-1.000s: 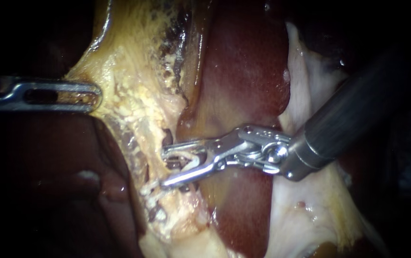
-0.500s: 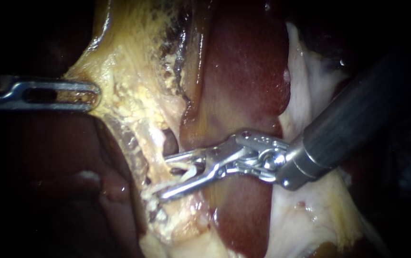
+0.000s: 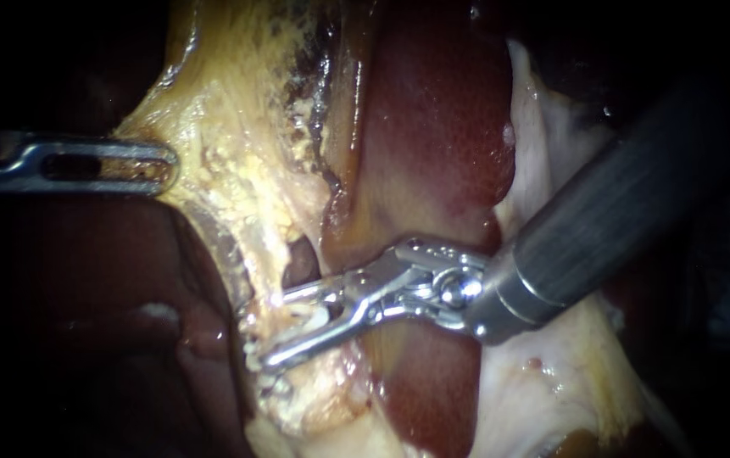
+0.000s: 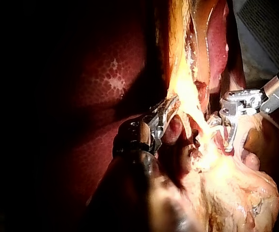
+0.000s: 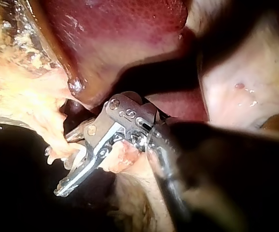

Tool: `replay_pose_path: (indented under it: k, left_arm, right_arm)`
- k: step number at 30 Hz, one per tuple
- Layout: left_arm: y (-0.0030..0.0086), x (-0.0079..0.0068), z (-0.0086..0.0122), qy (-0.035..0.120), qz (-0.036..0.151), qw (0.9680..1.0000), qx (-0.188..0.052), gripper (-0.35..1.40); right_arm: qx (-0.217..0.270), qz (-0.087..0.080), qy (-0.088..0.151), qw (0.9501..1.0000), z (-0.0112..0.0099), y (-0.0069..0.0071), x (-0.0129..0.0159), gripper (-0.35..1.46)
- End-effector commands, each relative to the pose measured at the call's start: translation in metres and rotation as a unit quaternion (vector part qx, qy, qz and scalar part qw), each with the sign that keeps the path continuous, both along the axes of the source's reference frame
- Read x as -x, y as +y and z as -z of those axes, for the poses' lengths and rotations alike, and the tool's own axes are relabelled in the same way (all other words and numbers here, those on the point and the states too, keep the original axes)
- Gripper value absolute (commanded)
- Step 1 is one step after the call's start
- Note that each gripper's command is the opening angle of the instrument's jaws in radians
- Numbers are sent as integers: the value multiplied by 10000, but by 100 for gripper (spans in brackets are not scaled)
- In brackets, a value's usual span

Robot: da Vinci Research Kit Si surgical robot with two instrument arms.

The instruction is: Clipping third clip left tube

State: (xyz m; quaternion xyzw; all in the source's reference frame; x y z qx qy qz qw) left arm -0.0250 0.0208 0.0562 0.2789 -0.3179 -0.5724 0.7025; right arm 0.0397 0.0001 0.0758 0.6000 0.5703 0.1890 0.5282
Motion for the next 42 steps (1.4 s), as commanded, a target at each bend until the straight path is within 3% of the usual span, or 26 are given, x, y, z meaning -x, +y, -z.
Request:
replay_pose_path:
  k: [1, 5, 13, 15, 20, 26, 28, 30, 31, 37, 42]
  left_arm:
    - [0, 0, 0, -4, -3, 10000, 0, -35]
    - [0, 0, 0, -4, -3, 10000, 0, -35]
    - [0, 1, -2, -3, -2, 10000, 3, -35]
    - [0, 1, -2, -2, -1, 10000, 3, -35]
    - [0, 1, -2, -1, 0, 10000, 5, -35]
    - [-1, 1, -3, 1, 2, 10000, 9, -35]
    - [-2, 2, -3, 1, 3, 10000, 10, -35]
    - [-2, 2, -4, 2, 3, 10000, 11, -35]
    - [-2, 2, -4, 2, 4, 10000, 12, -35]
    - [-2, 2, -4, 3, 4, 10000, 13, -35]
    - [-2, 2, -4, 3, 5, 10000, 13, -35]
  right_arm:
    - [-13, -61, -70, 10000, 1, 1, -2, 53]
    - [-73, -237, -165, 9996, 5, 10, -7, 53]
    - [-260, -634, -456, 9966, 22, 55, -9, 53]
    - [-288, -668, -491, 9961, 25, 65, -10, 53]
    - [-298, -679, -500, 9960, 25, 70, -13, 51]
    - [-494, -557, -639, 9952, 19, 74, -12, 41]
    - [-556, -516, -692, 9947, 15, 76, -10, 21]
    - [-615, -546, -765, 9937, 9, 79, -7, -24]
    - [-671, -558, -819, 9928, 6, 81, -5, -35]
    - [-714, -358, -879, 9929, -12, 87, 6, -35]
    - [-811, -308, -924, 9919, -7, 84, 5, -35]
